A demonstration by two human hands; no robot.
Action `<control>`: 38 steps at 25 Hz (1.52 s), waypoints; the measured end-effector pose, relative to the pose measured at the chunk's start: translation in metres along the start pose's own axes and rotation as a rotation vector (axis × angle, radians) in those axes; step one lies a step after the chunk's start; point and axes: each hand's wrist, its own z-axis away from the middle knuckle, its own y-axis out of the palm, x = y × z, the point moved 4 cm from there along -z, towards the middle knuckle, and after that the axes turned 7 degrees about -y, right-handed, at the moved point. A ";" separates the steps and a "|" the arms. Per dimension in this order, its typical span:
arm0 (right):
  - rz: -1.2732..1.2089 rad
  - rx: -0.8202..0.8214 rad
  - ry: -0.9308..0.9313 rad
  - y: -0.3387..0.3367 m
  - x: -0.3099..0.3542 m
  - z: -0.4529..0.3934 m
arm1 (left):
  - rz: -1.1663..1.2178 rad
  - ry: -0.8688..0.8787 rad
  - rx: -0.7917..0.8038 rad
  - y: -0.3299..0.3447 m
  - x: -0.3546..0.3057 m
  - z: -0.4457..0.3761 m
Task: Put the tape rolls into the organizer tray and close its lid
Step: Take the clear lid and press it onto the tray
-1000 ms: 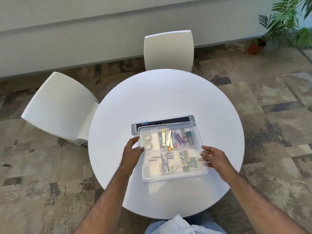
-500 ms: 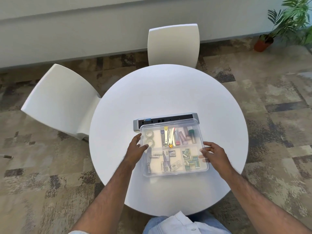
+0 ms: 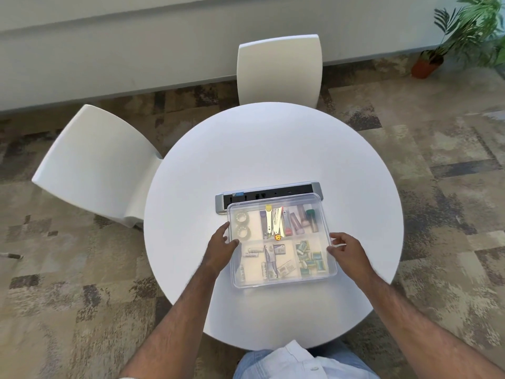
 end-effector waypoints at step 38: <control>-0.044 0.171 0.172 -0.003 -0.021 0.008 | 0.010 -0.065 -0.073 0.009 0.076 0.031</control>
